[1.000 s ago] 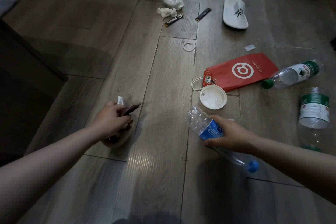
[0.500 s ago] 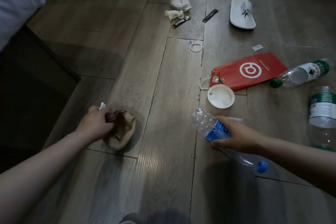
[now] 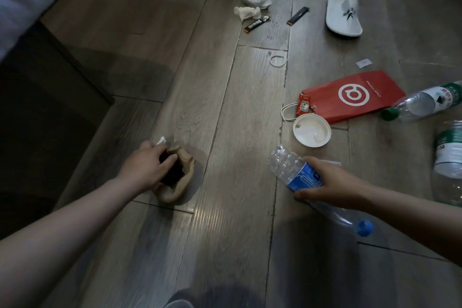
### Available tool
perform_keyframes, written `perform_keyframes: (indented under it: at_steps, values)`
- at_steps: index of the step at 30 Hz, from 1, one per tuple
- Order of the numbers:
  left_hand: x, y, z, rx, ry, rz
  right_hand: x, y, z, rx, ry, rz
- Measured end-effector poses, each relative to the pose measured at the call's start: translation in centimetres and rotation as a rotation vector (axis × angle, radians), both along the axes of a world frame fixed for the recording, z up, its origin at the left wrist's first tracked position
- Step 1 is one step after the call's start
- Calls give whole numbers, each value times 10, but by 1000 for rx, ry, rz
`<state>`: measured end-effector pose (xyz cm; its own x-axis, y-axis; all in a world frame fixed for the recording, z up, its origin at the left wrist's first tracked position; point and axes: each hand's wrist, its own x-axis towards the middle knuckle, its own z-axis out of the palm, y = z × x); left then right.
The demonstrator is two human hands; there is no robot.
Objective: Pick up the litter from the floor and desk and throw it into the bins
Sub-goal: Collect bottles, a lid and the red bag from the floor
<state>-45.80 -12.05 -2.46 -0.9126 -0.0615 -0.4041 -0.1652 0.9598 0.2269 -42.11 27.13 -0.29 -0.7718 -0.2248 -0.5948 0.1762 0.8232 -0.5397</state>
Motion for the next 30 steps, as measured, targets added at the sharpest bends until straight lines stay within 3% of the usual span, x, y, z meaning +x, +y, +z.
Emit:
perform_keyframes:
  at_steps: [5,12,21,26,30]
  values:
    - [-1,6,1,-60,12,-32,-1,-1,0,-7,-26,-9]
    - [-1,10,2,-1,115,-9,-5,-2,-1,15,-32,-25]
    - [-23,51,43,192,138,42,-23,2,29,-142,11,-81]
    - [-65,92,90,311,175,-29,-34,18,73,-276,103,-305]
    - [-95,126,170,308,221,-76,-33,37,140,-291,249,-544]
